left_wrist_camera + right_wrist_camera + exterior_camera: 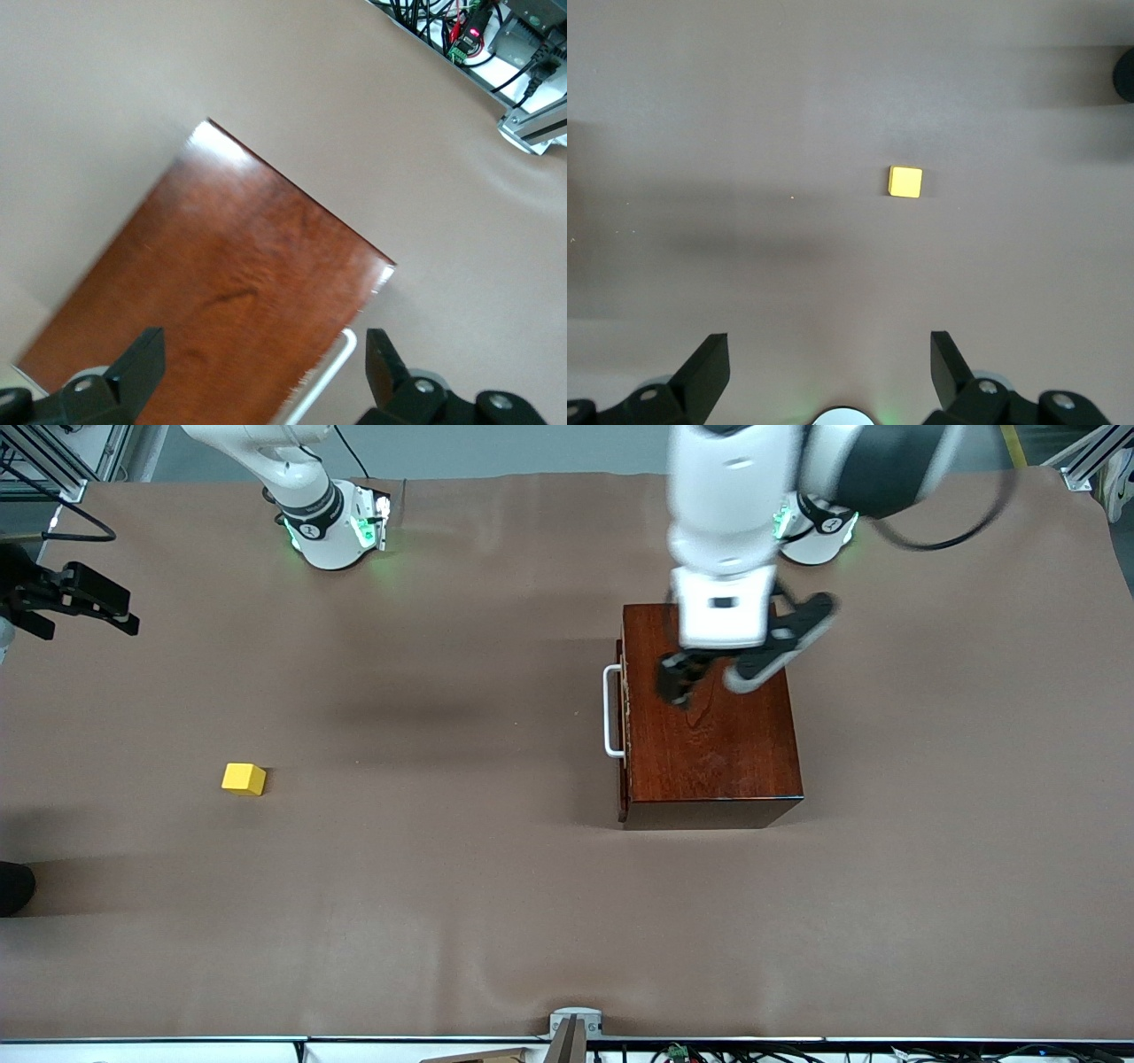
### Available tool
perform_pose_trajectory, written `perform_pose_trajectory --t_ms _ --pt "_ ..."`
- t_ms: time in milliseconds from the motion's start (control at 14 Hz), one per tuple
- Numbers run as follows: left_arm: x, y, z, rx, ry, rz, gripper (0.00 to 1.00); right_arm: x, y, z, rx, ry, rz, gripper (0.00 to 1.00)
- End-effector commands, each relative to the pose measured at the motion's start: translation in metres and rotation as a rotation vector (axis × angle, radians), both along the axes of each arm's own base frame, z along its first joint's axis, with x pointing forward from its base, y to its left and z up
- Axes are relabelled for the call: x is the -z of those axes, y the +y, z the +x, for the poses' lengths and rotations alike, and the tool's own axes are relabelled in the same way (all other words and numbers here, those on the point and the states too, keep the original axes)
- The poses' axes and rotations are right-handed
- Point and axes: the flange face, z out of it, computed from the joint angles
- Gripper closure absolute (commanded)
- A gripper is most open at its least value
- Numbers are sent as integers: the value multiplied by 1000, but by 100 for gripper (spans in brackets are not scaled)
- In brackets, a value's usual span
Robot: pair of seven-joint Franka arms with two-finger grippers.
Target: Open drawer, take yellow block, close drawer
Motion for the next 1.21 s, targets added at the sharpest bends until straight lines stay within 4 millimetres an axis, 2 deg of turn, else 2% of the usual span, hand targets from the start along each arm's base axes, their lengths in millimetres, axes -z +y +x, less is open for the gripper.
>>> perform_pose_trajectory --t_ms 0,142,285,356,499,570,784,997,1140 --pt "-20 66 -15 117 40 -13 0 -4 1 -1 -8 -2 -10 0" --pt "-31 109 -10 153 56 -6 0 -4 1 -1 -7 -2 -7 0" --pt "-37 139 -5 201 81 7 0 -4 1 -1 -8 -5 -5 0" --pt "-42 163 0 216 82 6 0 -4 1 -1 -8 -5 -4 0" --pt "-43 197 8 289 111 18 0 -4 1 -1 -8 -5 -2 0" --pt "-42 207 10 357 125 12 0 -4 1 -1 -8 -4 -2 0" --pt "-50 243 10 421 142 14 0 -4 1 -1 -8 -2 -2 0" --pt "-52 271 8 556 172 20 0 -4 0 -1 -3 -4 -2 0" --pt "-49 298 4 612 177 -44 0 -4 1 -1 -5 -4 -2 0"
